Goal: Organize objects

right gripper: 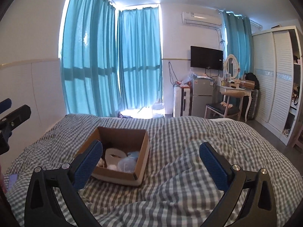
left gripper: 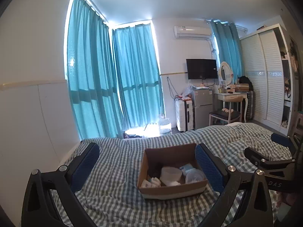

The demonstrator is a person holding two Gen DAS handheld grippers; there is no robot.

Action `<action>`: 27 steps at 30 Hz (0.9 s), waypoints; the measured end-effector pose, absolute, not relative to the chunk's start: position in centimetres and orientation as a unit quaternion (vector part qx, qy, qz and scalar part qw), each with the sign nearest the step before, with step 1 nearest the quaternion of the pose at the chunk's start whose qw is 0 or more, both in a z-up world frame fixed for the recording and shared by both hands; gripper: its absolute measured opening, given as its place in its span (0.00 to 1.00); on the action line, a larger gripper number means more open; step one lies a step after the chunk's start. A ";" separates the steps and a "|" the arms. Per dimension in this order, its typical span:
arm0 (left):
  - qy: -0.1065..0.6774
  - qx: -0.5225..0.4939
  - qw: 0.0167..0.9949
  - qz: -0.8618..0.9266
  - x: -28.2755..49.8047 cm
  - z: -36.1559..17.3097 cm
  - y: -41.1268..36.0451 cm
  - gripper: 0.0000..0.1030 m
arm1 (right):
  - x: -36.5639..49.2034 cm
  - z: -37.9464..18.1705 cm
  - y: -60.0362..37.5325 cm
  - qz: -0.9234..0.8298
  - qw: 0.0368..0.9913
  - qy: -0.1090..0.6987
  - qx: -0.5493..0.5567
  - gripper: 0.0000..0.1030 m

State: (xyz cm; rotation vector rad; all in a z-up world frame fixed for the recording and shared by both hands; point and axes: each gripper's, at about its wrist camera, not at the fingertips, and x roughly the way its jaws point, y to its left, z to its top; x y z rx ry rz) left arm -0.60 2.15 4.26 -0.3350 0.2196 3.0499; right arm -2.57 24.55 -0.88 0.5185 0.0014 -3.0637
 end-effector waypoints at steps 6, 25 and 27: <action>0.073 -0.115 0.009 0.991 -0.4 1.3 2.0 1.00 | -2.6 -2.3 24.0 -0.986 0.004 0.022 0.163 1.00; 0.056 -0.147 0.006 0.988 -1.0 0.2 0.8 1.00 | -2.2 -2.4 25.0 -0.985 -0.003 0.001 0.174 1.00; 0.053 -0.151 0.012 0.987 -1.0 0.3 0.7 1.00 | -2.2 -2.4 24.9 -0.985 -0.003 0.001 0.174 1.00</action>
